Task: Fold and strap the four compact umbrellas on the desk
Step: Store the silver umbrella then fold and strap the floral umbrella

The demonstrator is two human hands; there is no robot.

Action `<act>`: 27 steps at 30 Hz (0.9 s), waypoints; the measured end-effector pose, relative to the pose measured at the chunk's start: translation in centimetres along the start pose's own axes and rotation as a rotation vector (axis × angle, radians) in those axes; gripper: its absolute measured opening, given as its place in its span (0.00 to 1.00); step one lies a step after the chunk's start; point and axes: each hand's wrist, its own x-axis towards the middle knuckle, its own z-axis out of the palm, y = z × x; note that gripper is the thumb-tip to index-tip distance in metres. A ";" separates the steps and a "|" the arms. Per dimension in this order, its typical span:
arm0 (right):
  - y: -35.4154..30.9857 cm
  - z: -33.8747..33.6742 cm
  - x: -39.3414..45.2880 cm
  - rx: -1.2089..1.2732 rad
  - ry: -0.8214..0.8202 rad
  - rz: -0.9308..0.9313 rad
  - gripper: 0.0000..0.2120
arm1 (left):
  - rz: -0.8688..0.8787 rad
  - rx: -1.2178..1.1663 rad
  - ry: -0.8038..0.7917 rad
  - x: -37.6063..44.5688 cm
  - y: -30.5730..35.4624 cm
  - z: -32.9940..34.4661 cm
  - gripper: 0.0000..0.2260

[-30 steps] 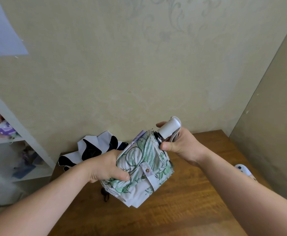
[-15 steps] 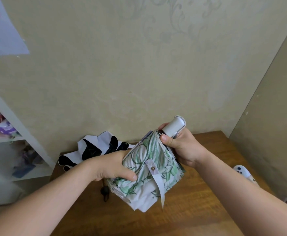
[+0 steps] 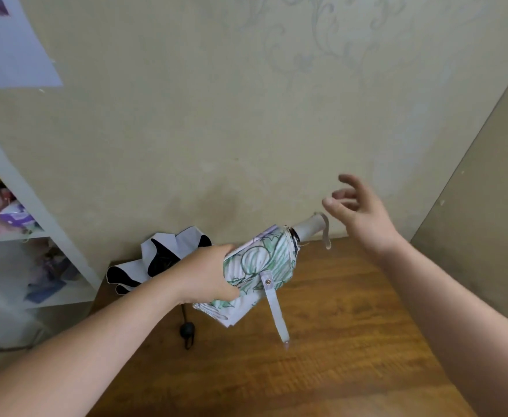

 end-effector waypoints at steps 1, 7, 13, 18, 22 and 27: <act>-0.9 0.0 0.2 -0.224 0.006 -0.161 0.25 | 0.002 0.104 0.033 0.1 0.0 -0.1 0.17; -4.3 7.3 0.0 -0.910 -0.578 -0.573 0.17 | 0.098 0.626 0.146 0.7 2.9 0.1 0.22; -1.7 6.9 -0.8 -0.962 -0.745 -0.358 0.26 | 0.149 0.701 0.251 0.6 3.1 -0.4 0.13; -1.2 5.1 -1.9 -1.006 -0.725 -0.435 0.34 | 0.198 0.723 0.247 0.2 4.1 -0.8 0.14; -1.2 4.3 -2.7 -1.103 -0.659 -0.485 0.32 | 0.196 0.719 0.172 -0.2 5.6 -1.4 0.13; -1.9 2.9 -2.2 -1.069 -0.608 -0.430 0.23 | 0.126 0.767 0.082 -0.3 8.5 -2.8 0.15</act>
